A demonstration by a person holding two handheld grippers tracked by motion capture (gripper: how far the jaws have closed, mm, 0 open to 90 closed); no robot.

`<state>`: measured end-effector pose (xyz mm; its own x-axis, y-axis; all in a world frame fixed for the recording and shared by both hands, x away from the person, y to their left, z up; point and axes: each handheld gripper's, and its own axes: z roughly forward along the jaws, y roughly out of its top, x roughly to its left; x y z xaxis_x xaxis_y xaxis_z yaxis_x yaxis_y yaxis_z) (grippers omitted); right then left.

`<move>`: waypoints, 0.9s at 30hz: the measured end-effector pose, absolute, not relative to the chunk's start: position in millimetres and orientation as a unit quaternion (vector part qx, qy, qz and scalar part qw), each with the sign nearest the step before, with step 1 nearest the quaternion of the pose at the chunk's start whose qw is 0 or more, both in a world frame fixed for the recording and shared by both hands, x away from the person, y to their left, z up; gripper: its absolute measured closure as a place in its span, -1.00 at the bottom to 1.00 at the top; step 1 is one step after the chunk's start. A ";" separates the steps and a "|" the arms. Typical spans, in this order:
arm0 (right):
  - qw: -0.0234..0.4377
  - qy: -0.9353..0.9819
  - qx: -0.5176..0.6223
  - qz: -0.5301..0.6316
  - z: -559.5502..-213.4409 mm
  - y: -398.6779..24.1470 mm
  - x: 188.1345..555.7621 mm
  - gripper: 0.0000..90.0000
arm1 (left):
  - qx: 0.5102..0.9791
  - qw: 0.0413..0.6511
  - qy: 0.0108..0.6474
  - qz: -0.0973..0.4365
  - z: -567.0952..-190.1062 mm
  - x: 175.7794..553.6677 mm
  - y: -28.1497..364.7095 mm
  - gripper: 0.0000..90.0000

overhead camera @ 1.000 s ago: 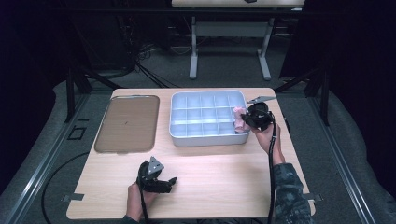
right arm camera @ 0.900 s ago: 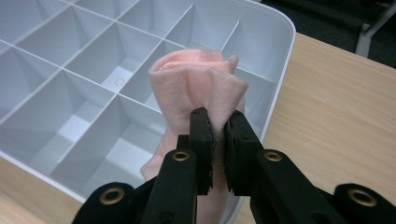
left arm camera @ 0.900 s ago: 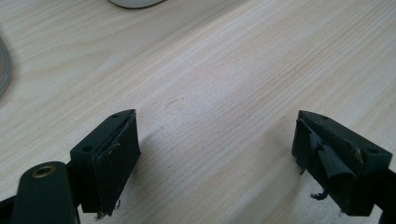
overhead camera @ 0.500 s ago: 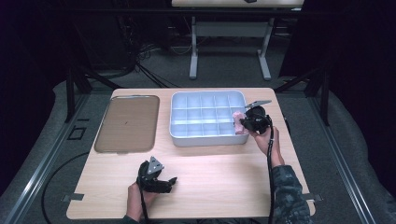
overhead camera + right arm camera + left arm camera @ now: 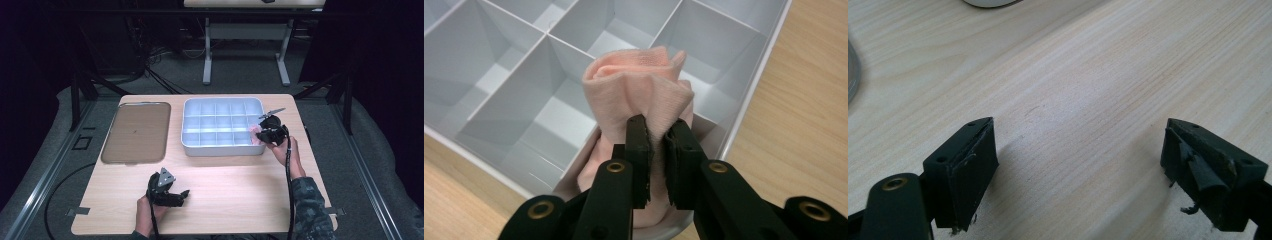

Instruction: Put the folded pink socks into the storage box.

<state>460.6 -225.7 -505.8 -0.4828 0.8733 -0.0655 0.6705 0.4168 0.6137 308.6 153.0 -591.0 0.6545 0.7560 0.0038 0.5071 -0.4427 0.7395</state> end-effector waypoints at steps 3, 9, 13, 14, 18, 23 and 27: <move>0.185 0.823 0.471 0.259 -507.8 -226.1 461.6 0.82 | 0.833 0.366 0.379 0.170 -590.9 308.6 153.1 -0.67; 0.164 0.829 0.466 0.261 -506.5 -227.4 461.2 0.71 | 0.832 0.367 0.379 0.169 -590.9 308.7 153.0 -0.67; 0.166 0.827 0.461 0.276 -497.6 -230.1 455.1 0.49 | 0.833 0.367 0.379 0.169 -590.9 308.7 153.0 -0.67; 0.166 0.823 0.461 0.286 -494.6 -231.5 453.5 0.45 | 0.833 0.367 0.379 0.169 -590.9 308.7 152.9 -0.67; 0.177 0.812 0.461 0.309 -484.8 -234.2 449.6 0.26 | 0.832 0.367 0.379 0.169 -591.0 308.8 152.8 -0.67; 0.197 0.822 0.448 0.290 -486.3 -221.2 449.7 0.53 | 0.832 0.368 0.379 0.170 -591.1 308.8 152.8 -0.67; 0.204 0.830 0.444 0.268 -492.7 -216.0 451.7 0.87 | 0.832 0.368 0.379 0.170 -591.1 308.8 152.8 -0.67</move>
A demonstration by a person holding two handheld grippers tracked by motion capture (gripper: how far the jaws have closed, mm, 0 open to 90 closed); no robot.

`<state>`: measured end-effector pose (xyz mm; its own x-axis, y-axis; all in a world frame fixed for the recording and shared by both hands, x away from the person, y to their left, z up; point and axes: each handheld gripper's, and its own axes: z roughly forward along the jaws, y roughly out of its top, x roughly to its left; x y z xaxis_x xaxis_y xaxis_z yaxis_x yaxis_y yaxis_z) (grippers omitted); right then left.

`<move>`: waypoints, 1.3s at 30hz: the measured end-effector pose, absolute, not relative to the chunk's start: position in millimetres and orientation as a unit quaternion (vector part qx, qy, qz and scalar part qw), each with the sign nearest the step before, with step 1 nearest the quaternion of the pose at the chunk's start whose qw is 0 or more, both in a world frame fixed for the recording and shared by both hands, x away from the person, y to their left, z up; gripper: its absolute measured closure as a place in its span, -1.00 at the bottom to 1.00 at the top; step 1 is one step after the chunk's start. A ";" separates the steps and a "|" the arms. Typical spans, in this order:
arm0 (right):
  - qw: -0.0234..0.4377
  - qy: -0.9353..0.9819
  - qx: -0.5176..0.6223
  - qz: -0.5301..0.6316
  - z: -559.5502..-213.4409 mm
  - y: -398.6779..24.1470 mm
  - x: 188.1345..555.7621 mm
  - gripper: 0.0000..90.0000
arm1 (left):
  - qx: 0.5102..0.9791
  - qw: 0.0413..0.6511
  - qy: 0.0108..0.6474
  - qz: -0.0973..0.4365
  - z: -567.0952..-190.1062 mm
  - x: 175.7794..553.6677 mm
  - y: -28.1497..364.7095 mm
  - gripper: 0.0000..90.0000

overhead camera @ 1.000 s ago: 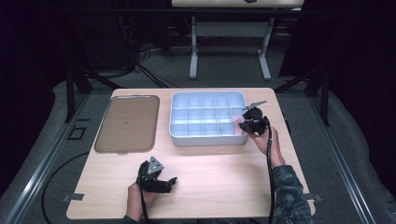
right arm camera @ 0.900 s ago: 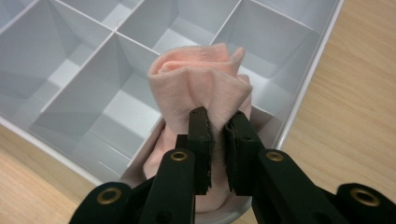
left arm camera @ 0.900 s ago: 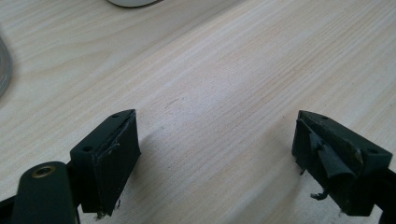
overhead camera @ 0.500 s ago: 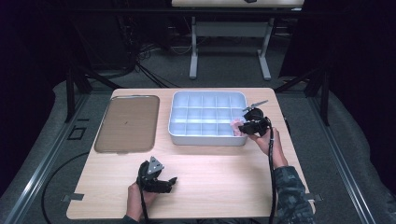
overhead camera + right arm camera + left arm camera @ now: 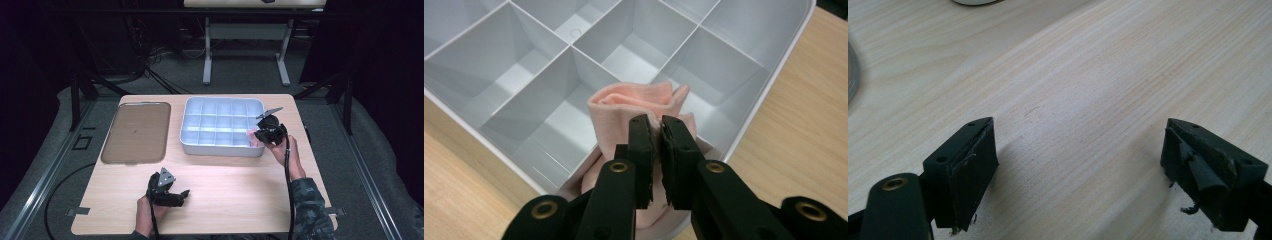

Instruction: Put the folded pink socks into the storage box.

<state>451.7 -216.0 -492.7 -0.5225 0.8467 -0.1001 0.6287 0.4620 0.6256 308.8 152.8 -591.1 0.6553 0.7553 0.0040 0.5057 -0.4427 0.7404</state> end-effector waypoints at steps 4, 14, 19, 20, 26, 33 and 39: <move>0.202 0.837 0.447 0.243 -496.6 -216.1 453.0 0.89 | 0.832 0.368 0.379 0.170 -591.1 308.8 152.8 -0.67; 0.189 0.839 0.461 0.218 -506.8 -215.4 459.7 0.89 | 0.832 0.368 0.379 0.170 -591.1 308.7 152.7 -0.67; 0.182 0.836 0.471 0.215 -512.2 -216.4 462.6 0.89 | 0.832 0.368 0.379 0.170 -591.1 308.7 152.8 -0.67; 0.182 0.836 0.471 0.216 -512.4 -216.5 462.7 0.89 | 0.832 0.368 0.379 0.170 -591.1 308.7 152.8 -0.67; 0.179 0.839 0.470 0.209 -514.1 -215.8 464.2 0.89 | 0.832 0.368 0.379 0.170 -591.1 308.7 152.7 -0.67; 0.179 0.834 0.472 0.223 -512.3 -217.5 463.1 0.84 | 0.832 0.368 0.379 0.170 -591.1 308.7 152.7 -0.67; 0.171 0.822 0.465 0.279 -493.5 -225.7 450.6 0.37 | 0.832 0.368 0.379 0.170 -591.1 308.8 152.8 -0.67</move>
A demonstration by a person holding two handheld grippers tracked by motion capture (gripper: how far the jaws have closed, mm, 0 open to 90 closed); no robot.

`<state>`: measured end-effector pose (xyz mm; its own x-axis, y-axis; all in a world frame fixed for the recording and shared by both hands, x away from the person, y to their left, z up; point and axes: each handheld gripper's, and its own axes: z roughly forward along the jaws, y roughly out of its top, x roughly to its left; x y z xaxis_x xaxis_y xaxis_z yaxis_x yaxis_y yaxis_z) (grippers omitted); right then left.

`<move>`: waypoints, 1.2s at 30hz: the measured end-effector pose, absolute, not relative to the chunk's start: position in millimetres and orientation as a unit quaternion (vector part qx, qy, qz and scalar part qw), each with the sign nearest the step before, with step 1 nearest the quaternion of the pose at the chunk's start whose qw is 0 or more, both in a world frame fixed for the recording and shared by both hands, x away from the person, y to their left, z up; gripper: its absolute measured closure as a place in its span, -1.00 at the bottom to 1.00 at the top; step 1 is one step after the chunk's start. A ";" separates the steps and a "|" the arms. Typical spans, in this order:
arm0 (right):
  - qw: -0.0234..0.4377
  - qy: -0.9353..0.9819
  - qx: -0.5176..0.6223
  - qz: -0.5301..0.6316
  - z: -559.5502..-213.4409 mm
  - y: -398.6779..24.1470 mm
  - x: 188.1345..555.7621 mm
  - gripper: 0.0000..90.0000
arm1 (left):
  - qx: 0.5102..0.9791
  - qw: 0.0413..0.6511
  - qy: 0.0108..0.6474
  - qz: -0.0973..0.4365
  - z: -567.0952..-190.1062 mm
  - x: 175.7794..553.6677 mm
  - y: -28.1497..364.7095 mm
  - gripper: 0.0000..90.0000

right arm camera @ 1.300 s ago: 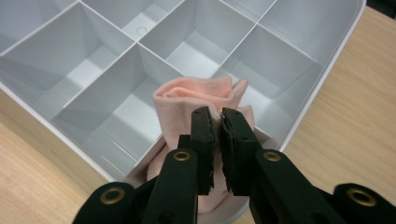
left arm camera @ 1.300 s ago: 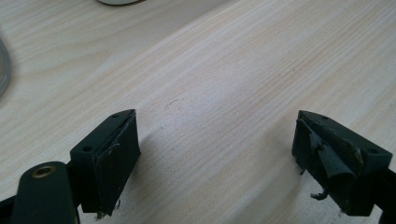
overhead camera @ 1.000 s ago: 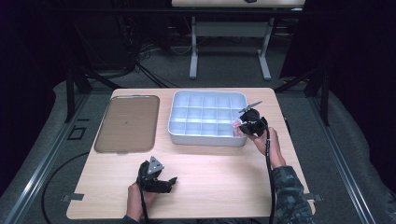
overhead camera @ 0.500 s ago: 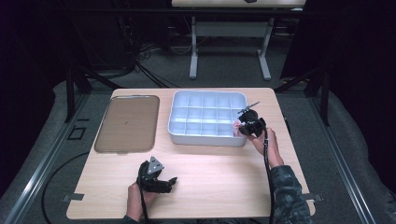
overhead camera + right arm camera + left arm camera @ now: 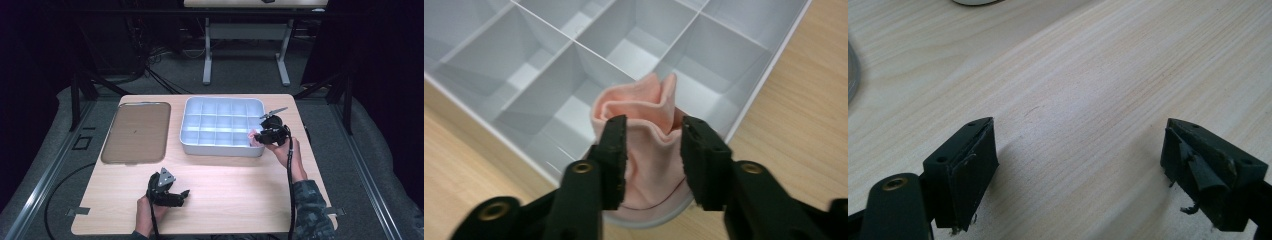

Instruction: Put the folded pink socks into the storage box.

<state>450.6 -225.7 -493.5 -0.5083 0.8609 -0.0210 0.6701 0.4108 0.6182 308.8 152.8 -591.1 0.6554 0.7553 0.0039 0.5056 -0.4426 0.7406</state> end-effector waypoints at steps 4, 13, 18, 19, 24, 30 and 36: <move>0.169 0.817 0.455 0.310 -476.4 -229.5 435.1 -0.02 | 0.832 0.368 0.379 0.170 -591.1 308.7 152.7 -0.67; 0.188 0.817 0.427 0.339 -460.3 -229.2 394.5 -0.68 | 0.832 0.368 0.379 0.170 -591.0 308.7 152.7 -0.67; 0.197 0.815 0.419 0.348 -458.1 -231.8 377.8 -0.73 | 0.832 0.368 0.379 0.170 -591.1 308.8 152.7 -0.67; 0.201 0.814 0.415 0.353 -458.7 -233.0 369.1 -0.77 | 0.832 0.368 0.379 0.170 -591.1 308.7 152.7 -0.67; 0.209 0.814 0.408 0.356 -461.4 -235.6 356.2 -0.83 | 0.832 0.368 0.379 0.170 -591.1 308.8 152.7 -0.67; 0.214 0.808 0.415 0.360 -474.0 -240.2 336.5 -0.87 | 0.832 0.368 0.379 0.170 -591.1 308.8 152.7 -0.67; 0.208 0.805 0.425 0.356 -495.7 -245.6 325.2 -0.90 | 0.832 0.368 0.379 0.170 -591.1 308.8 152.7 -0.67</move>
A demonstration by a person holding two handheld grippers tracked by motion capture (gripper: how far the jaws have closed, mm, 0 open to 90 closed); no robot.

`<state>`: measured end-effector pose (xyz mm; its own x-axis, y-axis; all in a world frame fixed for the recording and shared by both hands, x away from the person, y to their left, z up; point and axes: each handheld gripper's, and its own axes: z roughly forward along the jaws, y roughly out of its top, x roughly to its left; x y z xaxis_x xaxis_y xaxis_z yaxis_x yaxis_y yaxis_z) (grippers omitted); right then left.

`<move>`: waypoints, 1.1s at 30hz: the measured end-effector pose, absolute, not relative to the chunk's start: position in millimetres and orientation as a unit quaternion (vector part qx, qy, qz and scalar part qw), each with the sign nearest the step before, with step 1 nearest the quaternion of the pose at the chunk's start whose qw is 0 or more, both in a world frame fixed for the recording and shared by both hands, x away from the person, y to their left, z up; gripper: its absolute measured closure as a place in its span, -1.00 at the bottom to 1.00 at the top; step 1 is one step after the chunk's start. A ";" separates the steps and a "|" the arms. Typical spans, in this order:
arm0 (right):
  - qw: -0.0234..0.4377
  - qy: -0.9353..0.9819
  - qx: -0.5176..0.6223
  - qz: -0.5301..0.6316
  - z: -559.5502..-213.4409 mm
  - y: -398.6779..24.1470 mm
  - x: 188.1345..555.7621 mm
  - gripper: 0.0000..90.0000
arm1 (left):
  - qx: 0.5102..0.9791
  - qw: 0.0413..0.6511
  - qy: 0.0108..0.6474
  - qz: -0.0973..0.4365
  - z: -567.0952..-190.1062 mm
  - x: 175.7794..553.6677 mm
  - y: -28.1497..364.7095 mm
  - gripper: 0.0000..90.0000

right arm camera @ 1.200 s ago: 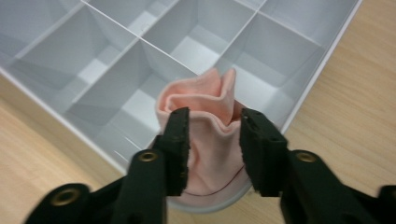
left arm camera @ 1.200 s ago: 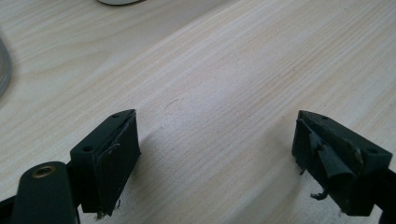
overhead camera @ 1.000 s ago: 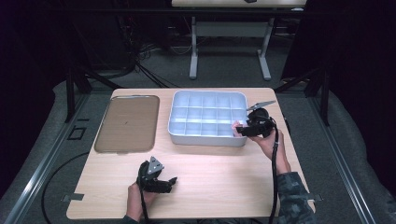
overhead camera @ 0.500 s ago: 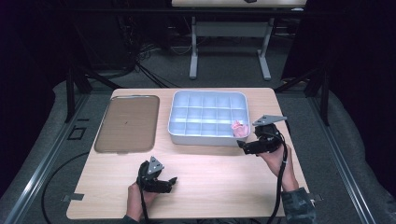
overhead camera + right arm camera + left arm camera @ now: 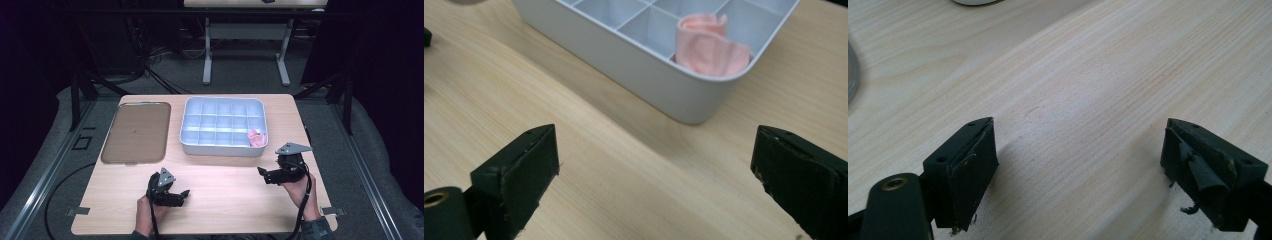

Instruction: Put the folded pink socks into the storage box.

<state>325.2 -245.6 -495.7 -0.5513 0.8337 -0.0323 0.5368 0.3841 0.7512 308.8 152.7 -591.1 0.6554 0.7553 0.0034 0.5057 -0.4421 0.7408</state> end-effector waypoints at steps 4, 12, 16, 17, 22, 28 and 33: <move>0.200 0.801 0.437 0.357 -511.3 -249.5 320.3 -0.91 | 0.832 0.368 0.379 0.169 -591.1 308.8 152.7 -0.67; 0.192 0.798 0.451 0.350 -546.1 -255.1 311.8 -0.92 | 0.832 0.367 0.379 0.169 -591.0 308.8 152.7 -0.67; 0.184 0.795 0.459 0.350 -562.3 -257.5 309.0 -0.92 | 0.832 0.368 0.379 0.169 -591.1 308.8 152.6 -0.67; 0.181 0.797 0.460 0.347 -566.0 -258.3 308.6 -0.93 | 0.832 0.368 0.379 0.169 -591.1 308.8 152.6 -0.67; 0.184 0.795 0.465 0.343 -579.5 -259.6 306.7 -0.94 | 0.832 0.368 0.379 0.169 -591.0 308.8 152.6 -0.67; 0.183 0.799 0.466 0.334 -586.5 -261.3 306.6 -0.94 | 0.832 0.368 0.379 0.169 -591.1 308.8 152.6 -0.67; 0.190 0.800 0.462 0.333 -589.5 -260.3 306.8 -0.98 | 0.832 0.368 0.379 0.169 -591.1 308.8 152.6 -0.67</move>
<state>306.8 -260.3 -589.5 -0.5016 0.8651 0.0038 0.6126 0.3521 0.7076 308.8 152.6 -591.1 0.6556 0.7551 0.0034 0.5058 -0.4425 0.7405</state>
